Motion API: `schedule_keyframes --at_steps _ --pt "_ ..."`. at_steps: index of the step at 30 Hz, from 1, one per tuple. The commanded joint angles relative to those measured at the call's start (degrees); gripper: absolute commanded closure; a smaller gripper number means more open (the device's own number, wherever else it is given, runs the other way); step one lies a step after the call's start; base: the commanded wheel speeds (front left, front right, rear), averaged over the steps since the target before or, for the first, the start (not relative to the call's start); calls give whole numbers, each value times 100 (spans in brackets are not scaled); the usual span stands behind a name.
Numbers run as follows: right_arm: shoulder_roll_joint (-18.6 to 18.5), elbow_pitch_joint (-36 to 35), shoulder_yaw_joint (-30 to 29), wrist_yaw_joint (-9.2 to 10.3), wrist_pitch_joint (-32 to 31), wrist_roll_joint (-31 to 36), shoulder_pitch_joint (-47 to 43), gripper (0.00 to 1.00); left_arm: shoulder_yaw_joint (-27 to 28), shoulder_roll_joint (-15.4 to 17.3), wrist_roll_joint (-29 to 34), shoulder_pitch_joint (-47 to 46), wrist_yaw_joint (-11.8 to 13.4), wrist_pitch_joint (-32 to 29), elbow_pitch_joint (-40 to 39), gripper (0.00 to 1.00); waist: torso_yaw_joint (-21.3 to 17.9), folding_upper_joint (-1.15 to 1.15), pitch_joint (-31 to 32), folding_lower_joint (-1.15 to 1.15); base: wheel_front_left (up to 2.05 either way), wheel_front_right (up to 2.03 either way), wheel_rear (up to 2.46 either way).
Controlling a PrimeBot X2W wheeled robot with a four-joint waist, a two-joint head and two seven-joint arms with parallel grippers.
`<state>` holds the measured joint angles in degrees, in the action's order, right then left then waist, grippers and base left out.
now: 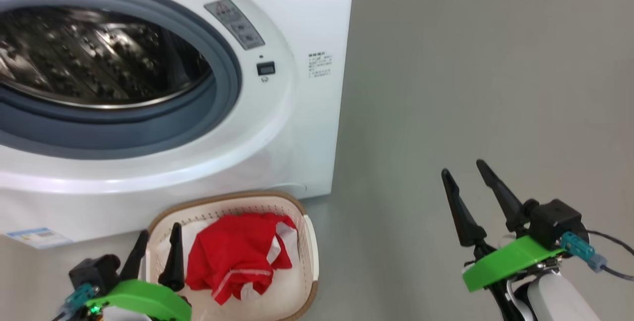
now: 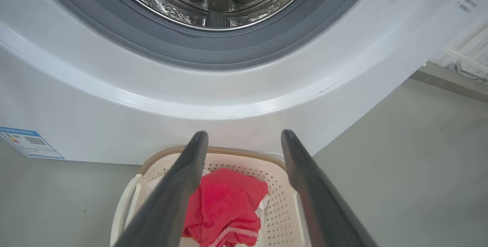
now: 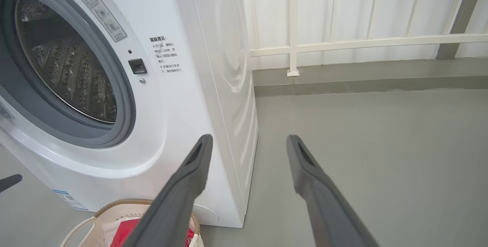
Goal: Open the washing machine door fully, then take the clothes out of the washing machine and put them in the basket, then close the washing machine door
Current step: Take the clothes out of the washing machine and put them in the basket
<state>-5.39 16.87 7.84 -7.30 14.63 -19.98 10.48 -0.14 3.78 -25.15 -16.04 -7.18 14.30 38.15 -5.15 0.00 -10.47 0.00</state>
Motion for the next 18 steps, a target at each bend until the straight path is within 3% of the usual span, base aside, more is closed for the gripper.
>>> schedule_keyframes --at_steps 1,18 --pt "-35 -136 65 -19 37 64 -58 0 202 133 68 115 -30 69 -277 0 52 0 327 0 0 0 0" --pt "-112 -294 -131 -19 37 108 -594 0 274 323 312 1387 -30 70 -2316 0 -58 0 1045 0 0 0 0"
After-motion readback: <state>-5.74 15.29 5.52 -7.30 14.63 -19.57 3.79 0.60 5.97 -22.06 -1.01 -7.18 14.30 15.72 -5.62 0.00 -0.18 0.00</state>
